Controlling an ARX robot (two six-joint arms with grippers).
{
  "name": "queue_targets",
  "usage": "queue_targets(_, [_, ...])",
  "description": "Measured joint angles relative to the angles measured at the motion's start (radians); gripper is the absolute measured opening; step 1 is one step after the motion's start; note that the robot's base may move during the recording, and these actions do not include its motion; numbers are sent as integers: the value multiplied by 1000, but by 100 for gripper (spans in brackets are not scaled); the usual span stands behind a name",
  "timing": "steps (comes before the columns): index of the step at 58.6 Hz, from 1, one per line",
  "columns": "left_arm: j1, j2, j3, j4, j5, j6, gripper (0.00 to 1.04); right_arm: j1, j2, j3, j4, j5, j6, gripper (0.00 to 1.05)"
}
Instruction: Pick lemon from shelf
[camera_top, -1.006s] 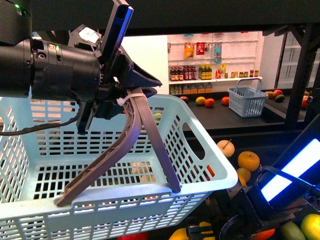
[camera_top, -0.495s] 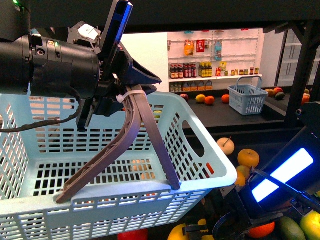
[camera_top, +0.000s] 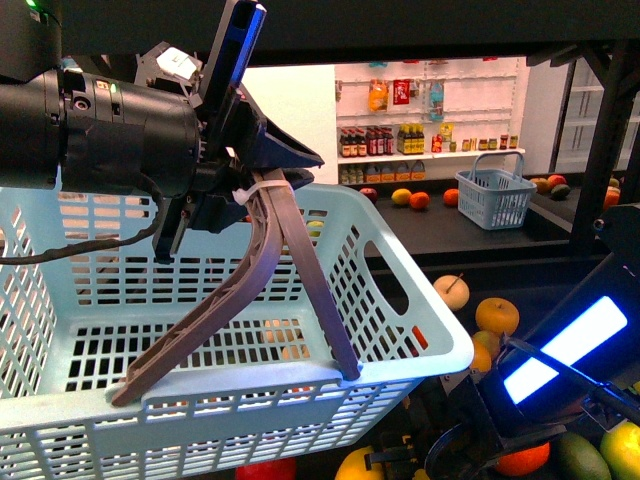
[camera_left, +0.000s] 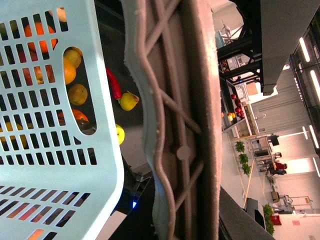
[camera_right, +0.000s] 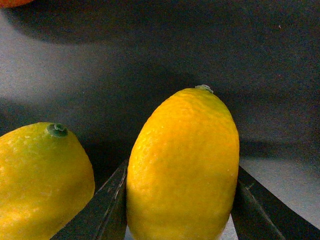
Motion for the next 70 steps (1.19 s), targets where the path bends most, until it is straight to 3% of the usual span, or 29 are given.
queue_targets(19, [0, 0, 0, 0, 0, 0, 12, -135, -264, -296, 166, 7, -58, 48])
queue_targets(35, [0, 0, 0, 0, 0, 0, 12, -232, -676, -504, 236, -78, -53, 48])
queue_targets(48, [0, 0, 0, 0, 0, 0, 12, -172, -980, -616, 235, -195, -9, 48])
queue_targets(70, [0, 0, 0, 0, 0, 0, 12, 37, -1042, -679, 233, -186, -12, 48])
